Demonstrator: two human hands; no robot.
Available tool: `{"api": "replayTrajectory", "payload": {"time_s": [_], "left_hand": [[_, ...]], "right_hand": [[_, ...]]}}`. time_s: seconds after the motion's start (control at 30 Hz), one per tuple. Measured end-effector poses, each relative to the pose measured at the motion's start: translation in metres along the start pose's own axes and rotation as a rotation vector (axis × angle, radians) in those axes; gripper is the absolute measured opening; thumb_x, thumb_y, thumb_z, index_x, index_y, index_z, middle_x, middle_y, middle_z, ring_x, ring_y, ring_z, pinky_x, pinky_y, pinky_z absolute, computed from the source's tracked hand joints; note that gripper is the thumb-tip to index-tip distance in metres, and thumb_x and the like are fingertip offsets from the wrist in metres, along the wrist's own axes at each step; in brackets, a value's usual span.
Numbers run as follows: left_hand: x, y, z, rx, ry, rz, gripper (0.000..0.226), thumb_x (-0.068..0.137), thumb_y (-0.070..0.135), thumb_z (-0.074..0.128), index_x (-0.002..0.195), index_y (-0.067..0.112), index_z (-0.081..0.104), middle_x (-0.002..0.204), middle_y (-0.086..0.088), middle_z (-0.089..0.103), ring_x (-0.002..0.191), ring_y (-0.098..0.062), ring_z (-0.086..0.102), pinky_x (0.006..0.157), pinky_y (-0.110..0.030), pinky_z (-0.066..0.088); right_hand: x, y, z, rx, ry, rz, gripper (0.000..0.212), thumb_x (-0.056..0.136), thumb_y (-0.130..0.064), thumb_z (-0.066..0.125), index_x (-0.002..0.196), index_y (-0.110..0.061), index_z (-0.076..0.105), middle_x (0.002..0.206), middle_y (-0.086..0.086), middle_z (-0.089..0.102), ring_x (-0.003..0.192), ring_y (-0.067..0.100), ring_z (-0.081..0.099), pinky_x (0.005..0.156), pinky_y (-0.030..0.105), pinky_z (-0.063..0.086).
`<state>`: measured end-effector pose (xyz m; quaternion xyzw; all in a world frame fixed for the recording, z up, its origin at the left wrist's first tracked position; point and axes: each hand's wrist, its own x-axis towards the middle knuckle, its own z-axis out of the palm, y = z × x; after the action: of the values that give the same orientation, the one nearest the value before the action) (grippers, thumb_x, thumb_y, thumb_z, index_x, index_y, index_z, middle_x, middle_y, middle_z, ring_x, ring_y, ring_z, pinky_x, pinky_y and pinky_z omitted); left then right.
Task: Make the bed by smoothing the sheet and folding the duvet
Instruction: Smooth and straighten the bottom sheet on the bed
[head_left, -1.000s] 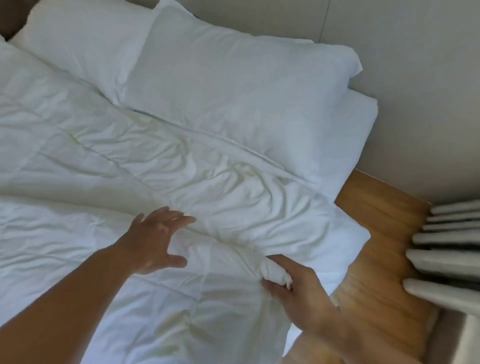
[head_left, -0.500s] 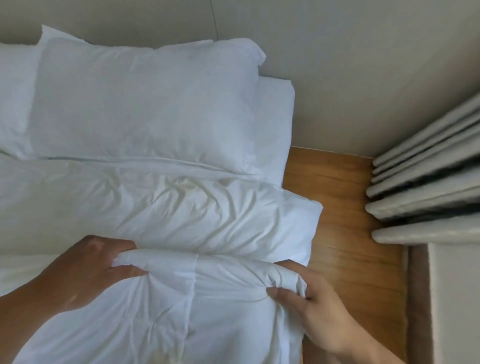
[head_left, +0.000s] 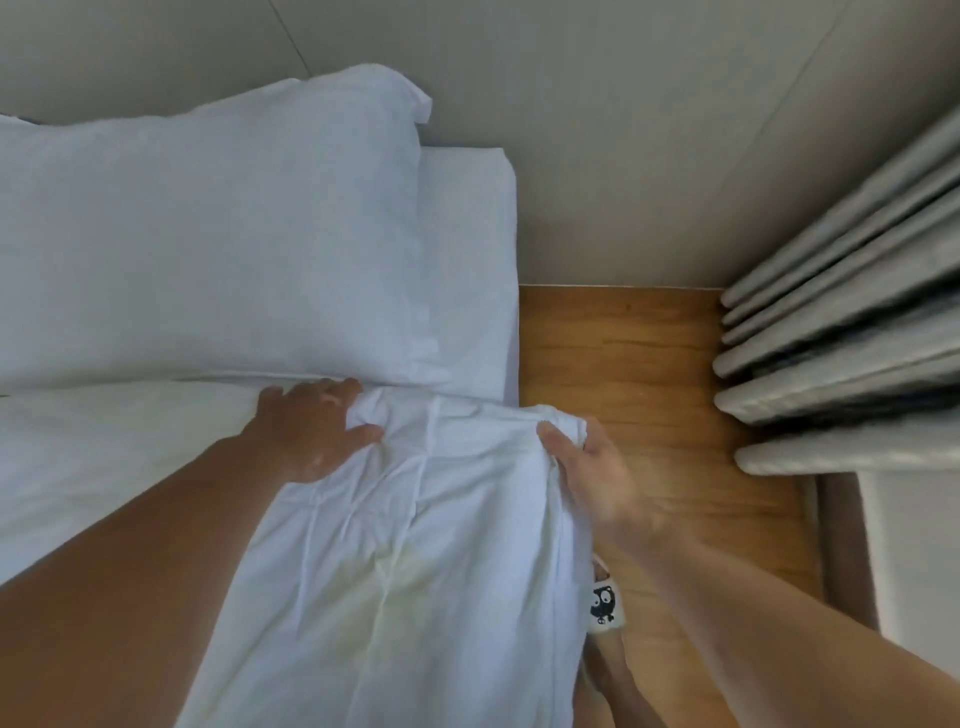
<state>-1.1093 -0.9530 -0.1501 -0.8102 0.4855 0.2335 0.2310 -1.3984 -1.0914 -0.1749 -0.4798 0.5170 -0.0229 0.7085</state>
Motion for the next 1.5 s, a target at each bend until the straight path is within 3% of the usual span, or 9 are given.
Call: {"api": "replayTrajectory", "payload": {"time_s": [0.2,0.4,0.53,0.63,0.83,1.13,1.27,1.37,1.5], "left_hand": [[0.017,-0.013,-0.016,-0.293,0.147,0.028,0.101,0.069,0.097,0.018,0.122,0.025,0.064,0.121,-0.003,0.070,0.116,-0.026,0.063,0.101,-0.041,0.046],[0.017,0.012,0.010,-0.202,0.346,-0.105,0.055,0.083,0.069,0.045,0.119,0.032,0.063,0.122,-0.001,0.057,0.120,-0.028,0.050,0.106,-0.053,0.031],[-0.018,0.042,0.038,-0.363,0.452,-0.333,0.061,0.091,0.054,0.051,0.146,0.029,0.041,0.153,-0.007,0.035,0.145,-0.029,0.027,0.117,-0.060,0.016],[-0.081,0.052,0.061,-0.416,0.605,-0.466,0.066,0.096,0.054,0.045,0.153,0.025,0.034,0.161,-0.011,0.028,0.150,-0.029,0.023,0.116,-0.059,0.024],[-0.200,0.109,0.145,-0.503,0.437,-0.590,0.069,0.095,0.056,0.042,0.155,0.023,0.032,0.164,-0.015,0.018,0.152,-0.036,0.015,0.115,-0.066,0.019],[-0.237,0.181,0.185,-0.797,0.509,-0.474,0.061,0.089,0.051,0.057,0.146,0.032,0.048,0.161,-0.006,0.031,0.148,-0.029,0.030,0.109,-0.061,0.032],[-0.275,0.106,0.207,-0.898,0.665,-1.092,0.066,0.088,0.055,0.057,0.144,0.020,0.049,0.153,-0.007,0.041,0.140,-0.028,0.041,0.107,-0.052,0.038],[-0.311,0.045,0.238,-1.396,0.561,-1.619,0.099,0.077,0.069,0.065,0.153,0.019,0.028,0.150,-0.011,0.040,0.139,-0.030,0.039,0.113,-0.049,0.033],[-0.327,0.007,0.263,-2.335,0.453,-1.349,0.111,0.044,0.075,0.085,0.137,0.028,0.047,0.113,0.003,0.073,0.104,-0.021,0.070,0.099,-0.050,0.053]], "right_hand": [[0.011,-0.006,0.000,-0.115,0.104,-0.067,0.034,0.082,-0.043,0.080,0.098,-0.018,0.064,0.086,-0.004,0.075,0.078,0.011,0.072,0.069,0.035,0.059],[0.035,-0.009,0.000,-0.356,0.079,0.108,0.032,0.090,-0.047,0.068,0.096,-0.016,0.061,0.094,0.000,0.072,0.071,0.014,0.065,0.056,0.022,0.050],[0.029,-0.031,0.021,-0.928,0.268,-0.380,0.058,0.087,-0.027,0.068,0.140,-0.018,0.046,0.139,0.005,0.051,0.126,0.025,0.052,0.105,0.041,0.043],[0.009,-0.055,0.073,-1.048,0.018,-0.965,0.058,0.084,-0.021,0.066,0.140,-0.014,0.053,0.151,0.011,0.045,0.139,0.031,0.042,0.115,0.052,0.034],[0.022,-0.017,0.132,-1.736,-0.757,-1.160,0.071,0.096,-0.067,0.029,0.159,-0.036,0.015,0.169,-0.001,0.005,0.156,0.023,0.000,0.122,0.060,0.004],[0.029,-0.015,0.119,-1.964,-0.682,-1.018,0.079,0.093,-0.075,0.019,0.159,-0.032,0.023,0.168,-0.003,0.012,0.155,0.020,0.012,0.123,0.054,0.017],[-0.009,-0.030,0.153,-1.927,-0.610,-1.110,0.078,0.091,-0.069,0.030,0.149,-0.018,0.044,0.159,0.010,0.033,0.146,0.032,0.033,0.115,0.058,0.028],[-0.041,-0.028,0.214,-1.828,-0.734,-1.282,0.078,0.092,-0.068,0.032,0.152,-0.019,0.037,0.163,0.009,0.025,0.149,0.030,0.029,0.118,0.058,0.027],[-0.057,-0.012,0.334,-1.810,-0.972,-1.423,0.084,0.089,-0.076,0.025,0.158,-0.029,0.019,0.168,0.003,0.010,0.154,0.026,0.014,0.121,0.054,0.021]]}}
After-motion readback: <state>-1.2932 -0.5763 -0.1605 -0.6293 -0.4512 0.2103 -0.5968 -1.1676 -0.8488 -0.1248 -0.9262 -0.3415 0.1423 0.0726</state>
